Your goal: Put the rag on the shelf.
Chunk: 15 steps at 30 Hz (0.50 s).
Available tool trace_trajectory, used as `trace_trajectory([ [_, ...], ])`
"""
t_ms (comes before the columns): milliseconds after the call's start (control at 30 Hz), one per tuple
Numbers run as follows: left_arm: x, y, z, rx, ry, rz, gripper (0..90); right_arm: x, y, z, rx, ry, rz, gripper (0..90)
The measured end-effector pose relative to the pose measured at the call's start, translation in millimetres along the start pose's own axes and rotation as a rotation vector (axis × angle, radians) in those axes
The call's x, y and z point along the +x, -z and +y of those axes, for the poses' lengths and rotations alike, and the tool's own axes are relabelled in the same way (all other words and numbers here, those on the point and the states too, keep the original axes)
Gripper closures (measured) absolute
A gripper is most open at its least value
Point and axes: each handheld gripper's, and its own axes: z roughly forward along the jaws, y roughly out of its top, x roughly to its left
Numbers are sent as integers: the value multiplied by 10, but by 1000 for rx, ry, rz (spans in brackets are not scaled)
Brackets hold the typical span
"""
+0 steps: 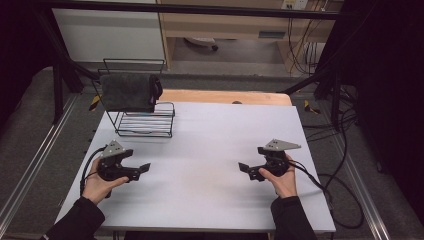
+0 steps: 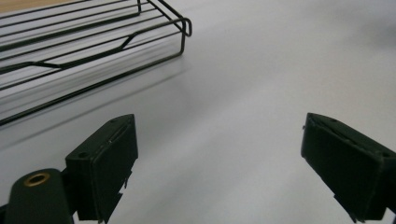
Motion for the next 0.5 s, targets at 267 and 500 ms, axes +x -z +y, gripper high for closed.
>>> trace_trajectory([
  [267, 23, -15, -144, 18, -4, 1, 108, -163, 123, -322, 23, -19, -14, 7],
  [500, 11, -7, -246, 29, -25, 0, 102, -242, 221, -536, 26, -26, -16, 7],
])
